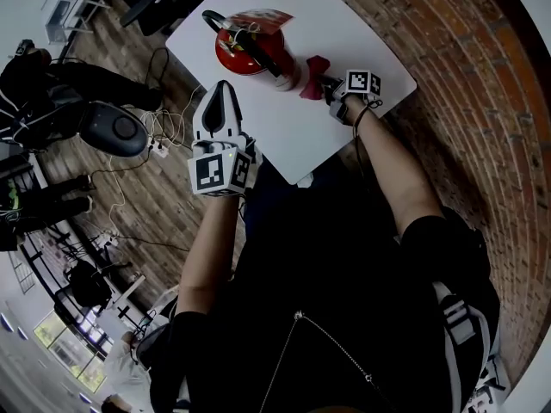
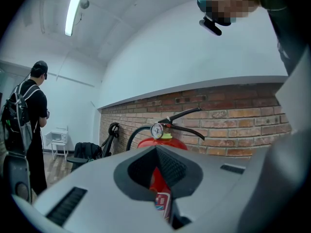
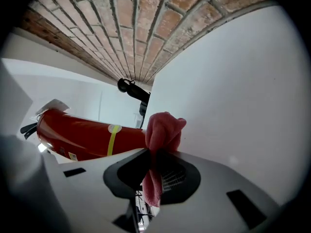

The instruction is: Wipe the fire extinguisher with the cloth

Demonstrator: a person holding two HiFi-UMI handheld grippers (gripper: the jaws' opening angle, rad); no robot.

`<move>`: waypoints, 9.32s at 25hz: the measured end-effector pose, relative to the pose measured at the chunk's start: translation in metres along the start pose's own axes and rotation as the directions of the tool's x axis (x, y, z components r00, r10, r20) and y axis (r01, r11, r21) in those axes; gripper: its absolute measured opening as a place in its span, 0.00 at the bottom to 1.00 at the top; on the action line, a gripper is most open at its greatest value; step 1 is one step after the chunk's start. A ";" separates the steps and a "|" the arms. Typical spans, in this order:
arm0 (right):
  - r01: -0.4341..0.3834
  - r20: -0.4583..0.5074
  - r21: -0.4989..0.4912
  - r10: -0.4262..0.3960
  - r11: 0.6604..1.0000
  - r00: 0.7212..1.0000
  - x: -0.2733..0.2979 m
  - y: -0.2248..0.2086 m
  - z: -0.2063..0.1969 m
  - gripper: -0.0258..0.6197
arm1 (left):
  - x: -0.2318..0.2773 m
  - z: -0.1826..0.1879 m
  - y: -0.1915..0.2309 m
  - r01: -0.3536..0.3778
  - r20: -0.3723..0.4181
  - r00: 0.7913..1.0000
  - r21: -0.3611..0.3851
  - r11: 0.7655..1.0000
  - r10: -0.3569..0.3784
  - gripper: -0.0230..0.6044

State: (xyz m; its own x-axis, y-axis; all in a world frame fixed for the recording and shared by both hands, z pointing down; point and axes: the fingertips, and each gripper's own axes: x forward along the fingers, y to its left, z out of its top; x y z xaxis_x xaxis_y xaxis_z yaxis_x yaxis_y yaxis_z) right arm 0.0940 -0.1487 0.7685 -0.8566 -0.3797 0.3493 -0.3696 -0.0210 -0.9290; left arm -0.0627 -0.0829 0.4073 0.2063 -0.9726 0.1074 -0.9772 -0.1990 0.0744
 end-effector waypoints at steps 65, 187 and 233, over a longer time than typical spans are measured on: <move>-0.274 0.134 0.147 0.255 0.950 0.957 0.004 0.089 -0.005 0.15 | -0.009 -0.010 0.005 0.013 -0.022 1.000 -0.031 0.999 -0.013 0.05; -0.071 0.654 0.287 -0.142 0.955 0.743 0.049 -0.021 -0.077 0.15 | 0.032 -0.012 0.091 0.483 -0.073 0.873 -0.019 0.876 -0.483 0.05; -0.303 0.778 0.112 0.106 0.946 0.619 -0.014 0.165 -0.062 0.15 | 0.008 0.019 0.075 0.537 0.023 0.843 -0.071 0.840 -0.537 0.05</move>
State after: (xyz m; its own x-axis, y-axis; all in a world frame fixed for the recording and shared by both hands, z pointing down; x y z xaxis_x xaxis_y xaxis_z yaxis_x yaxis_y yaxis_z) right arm 0.0231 -0.0893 0.6182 -0.2893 -0.9570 0.0224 -0.0495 -0.0084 -0.9987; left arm -0.1348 -0.1078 0.3946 0.6977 -0.7158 0.0273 -0.7065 -0.6814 0.1911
